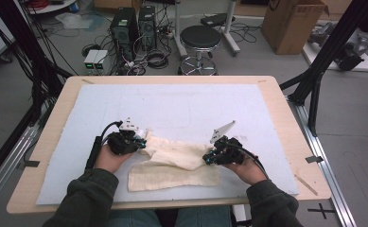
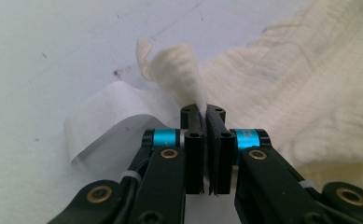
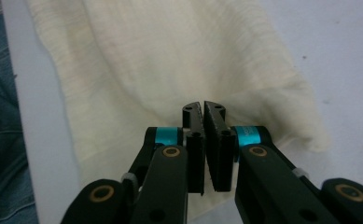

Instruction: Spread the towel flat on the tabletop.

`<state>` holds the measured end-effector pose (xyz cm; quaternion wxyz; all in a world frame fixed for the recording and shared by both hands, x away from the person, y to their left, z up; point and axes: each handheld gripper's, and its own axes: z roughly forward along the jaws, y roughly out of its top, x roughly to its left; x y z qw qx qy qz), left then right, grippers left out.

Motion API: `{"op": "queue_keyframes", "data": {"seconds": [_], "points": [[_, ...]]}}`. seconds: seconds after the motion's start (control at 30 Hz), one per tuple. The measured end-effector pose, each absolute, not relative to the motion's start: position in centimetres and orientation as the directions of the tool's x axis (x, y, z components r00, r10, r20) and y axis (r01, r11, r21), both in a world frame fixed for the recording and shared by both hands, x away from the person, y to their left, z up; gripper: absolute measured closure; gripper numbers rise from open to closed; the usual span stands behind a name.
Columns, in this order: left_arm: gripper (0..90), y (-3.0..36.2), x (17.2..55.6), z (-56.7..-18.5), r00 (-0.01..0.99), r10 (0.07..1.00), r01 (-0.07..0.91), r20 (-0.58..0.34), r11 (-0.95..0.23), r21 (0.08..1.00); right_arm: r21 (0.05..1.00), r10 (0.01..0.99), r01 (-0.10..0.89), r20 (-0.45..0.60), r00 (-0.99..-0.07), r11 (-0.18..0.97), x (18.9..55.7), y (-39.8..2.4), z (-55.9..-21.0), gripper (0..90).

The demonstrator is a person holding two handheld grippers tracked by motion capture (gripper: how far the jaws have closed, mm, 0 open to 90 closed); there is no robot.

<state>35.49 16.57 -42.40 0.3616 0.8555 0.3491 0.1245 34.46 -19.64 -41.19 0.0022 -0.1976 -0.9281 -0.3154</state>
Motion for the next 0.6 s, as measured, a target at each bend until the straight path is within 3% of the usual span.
{"op": "queue_keyframes", "data": {"seconds": [0.17,0.27,0.43,0.6], "points": [[86.2,17.1,35.2,-43.0,0.716,0.697,0.519,-0.052,-0.481,0.706,0.603,0.343,0.363,0.154,-0.927,0.710,33.7,-19.7,-40.3,70.6],[86.1,17.1,35.1,-43.0,0.716,0.696,0.517,-0.052,-0.478,0.711,0.650,0.366,0.357,0.130,-0.922,0.670,34.1,-19.8,-38.4,67.7],[86.1,17.2,35.2,-42.9,0.715,0.697,0.513,-0.055,-0.470,0.718,0.682,0.427,0.356,0.070,-0.902,0.639,37.2,-19.2,-36.2,58.1],[86.0,17.3,35.2,-42.9,0.712,0.700,0.513,-0.058,-0.461,0.724,0.670,0.511,0.425,0.080,-0.856,0.608,41.1,-18.4,-37.3,56.3]]}}
